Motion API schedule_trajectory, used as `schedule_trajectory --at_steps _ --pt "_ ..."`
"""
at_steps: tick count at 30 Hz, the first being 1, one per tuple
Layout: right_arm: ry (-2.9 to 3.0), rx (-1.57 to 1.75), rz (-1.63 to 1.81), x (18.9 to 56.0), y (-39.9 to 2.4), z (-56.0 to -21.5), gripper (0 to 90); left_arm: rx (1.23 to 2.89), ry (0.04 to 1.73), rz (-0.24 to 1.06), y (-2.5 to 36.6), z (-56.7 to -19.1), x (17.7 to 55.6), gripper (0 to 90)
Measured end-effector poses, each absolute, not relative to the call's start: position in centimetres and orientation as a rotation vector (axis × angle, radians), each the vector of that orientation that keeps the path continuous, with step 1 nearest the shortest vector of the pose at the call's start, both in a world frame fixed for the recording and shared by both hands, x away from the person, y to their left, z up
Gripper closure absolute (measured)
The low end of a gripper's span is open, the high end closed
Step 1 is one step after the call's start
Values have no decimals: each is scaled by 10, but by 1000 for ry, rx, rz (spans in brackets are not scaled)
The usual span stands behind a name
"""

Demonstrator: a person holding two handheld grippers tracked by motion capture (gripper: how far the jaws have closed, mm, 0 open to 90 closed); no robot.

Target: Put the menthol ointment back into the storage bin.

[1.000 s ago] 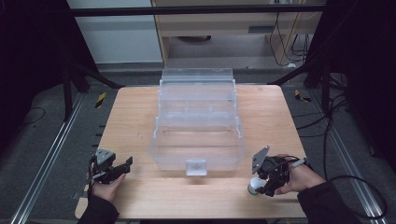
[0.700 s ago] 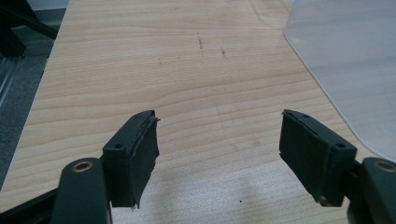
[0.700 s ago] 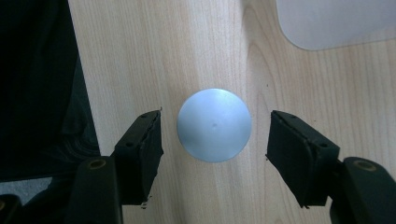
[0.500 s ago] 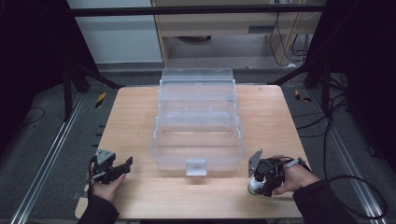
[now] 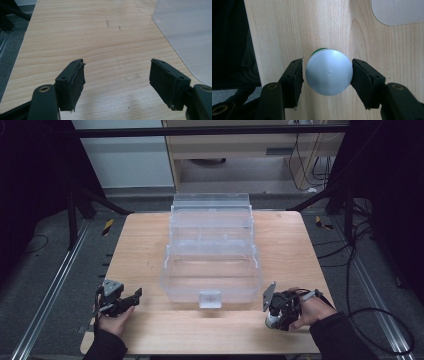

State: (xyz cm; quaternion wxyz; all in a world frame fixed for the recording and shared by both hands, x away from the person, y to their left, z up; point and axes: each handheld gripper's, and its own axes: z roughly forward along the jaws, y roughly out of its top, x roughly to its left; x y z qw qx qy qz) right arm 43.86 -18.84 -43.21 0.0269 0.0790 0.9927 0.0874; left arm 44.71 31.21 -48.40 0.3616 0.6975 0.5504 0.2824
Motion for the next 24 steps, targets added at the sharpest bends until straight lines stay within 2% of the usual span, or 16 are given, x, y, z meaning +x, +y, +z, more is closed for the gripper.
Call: schedule_trajectory --at_steps 9,24 --pt "3081 248 231 442 -186 -435 496 1796 1418 727 312 -484 447 278" --pt "3095 274 208 443 -186 -434 501 1799 1419 726 312 -485 447 278"
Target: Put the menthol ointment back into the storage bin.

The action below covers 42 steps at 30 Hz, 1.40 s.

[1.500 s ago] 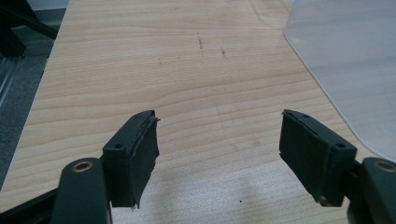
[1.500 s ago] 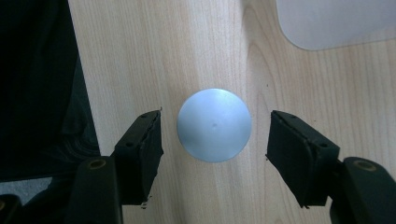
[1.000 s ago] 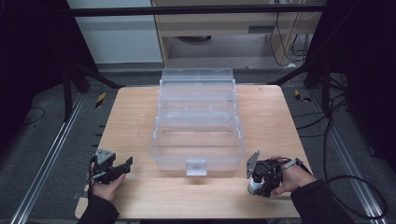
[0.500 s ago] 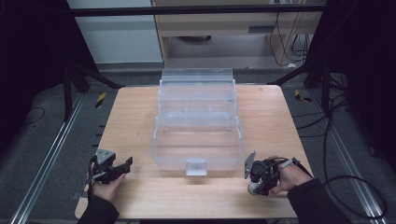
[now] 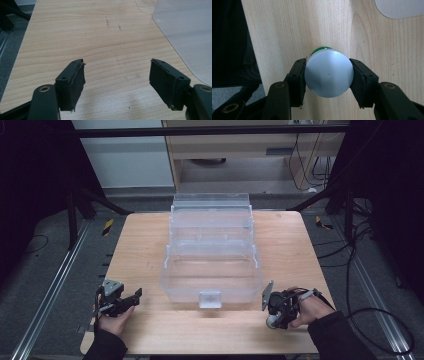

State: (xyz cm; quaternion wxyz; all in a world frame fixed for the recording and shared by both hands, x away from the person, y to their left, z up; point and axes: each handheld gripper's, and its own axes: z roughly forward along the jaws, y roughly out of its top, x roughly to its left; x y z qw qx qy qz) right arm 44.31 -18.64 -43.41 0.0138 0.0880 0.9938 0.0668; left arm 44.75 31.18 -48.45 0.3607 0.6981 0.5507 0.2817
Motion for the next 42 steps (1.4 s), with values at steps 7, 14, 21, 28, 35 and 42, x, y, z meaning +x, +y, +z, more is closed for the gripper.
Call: schedule_trajectory --at_steps 7,14,21,28,35,42 --pt "3087 290 203 443 -187 -426 502 1801 1419 725 311 -485 448 279" --pt "3075 302 215 446 -185 -411 502 1803 1418 724 311 -485 448 279" --pt "3058 310 226 448 -182 -399 502 1804 1417 724 311 -485 448 279" --pt "3047 315 239 449 -180 -387 503 1805 1416 724 311 -485 448 279" --pt "3035 333 250 451 -179 -375 503 1805 1416 722 311 -485 448 279" --pt "3032 330 254 456 -178 -362 503 1807 1423 717 312 -486 449 279"
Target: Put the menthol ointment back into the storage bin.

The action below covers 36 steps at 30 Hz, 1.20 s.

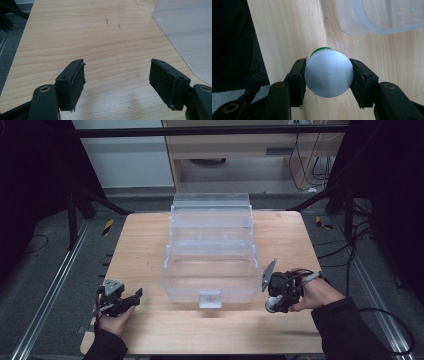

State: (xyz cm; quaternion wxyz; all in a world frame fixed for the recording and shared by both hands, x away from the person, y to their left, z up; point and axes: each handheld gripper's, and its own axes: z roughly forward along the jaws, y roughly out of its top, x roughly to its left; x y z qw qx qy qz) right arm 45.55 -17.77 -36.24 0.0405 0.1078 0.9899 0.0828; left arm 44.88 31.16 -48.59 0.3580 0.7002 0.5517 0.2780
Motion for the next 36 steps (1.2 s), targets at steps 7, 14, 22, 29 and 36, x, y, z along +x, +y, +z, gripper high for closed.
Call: schedule_trajectory --at_steps 7,14,22,29,36 --pt "3017 324 252 460 -175 -347 503 1804 1424 712 311 -486 450 279" --pt "2999 331 269 462 -172 -334 503 1815 1413 712 308 -486 452 279" --pt "2987 337 276 467 -168 -324 503 1815 1410 708 309 -486 452 279" --pt "2977 326 290 471 -161 -316 503 1814 1404 707 307 -486 454 280" --pt "2969 332 291 477 -156 -309 503 1816 1405 705 307 -486 454 279"
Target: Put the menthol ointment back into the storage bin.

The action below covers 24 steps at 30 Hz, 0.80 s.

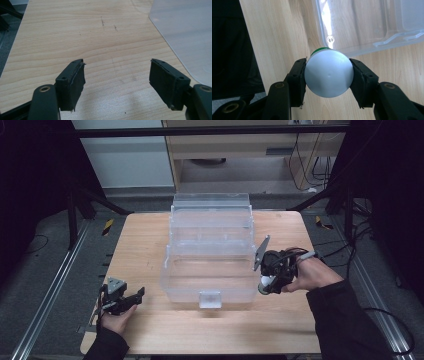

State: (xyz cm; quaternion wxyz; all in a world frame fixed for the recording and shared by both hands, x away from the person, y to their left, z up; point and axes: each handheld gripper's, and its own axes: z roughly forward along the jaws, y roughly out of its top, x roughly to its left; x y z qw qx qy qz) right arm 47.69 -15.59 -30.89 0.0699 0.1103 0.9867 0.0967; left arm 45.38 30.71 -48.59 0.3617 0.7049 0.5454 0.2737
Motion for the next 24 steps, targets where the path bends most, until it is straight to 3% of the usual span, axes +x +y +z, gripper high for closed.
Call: schedule_trajectory --at_steps 24 --pt "2960 365 352 511 -138 -309 503 1812 1403 706 307 -486 454 280"
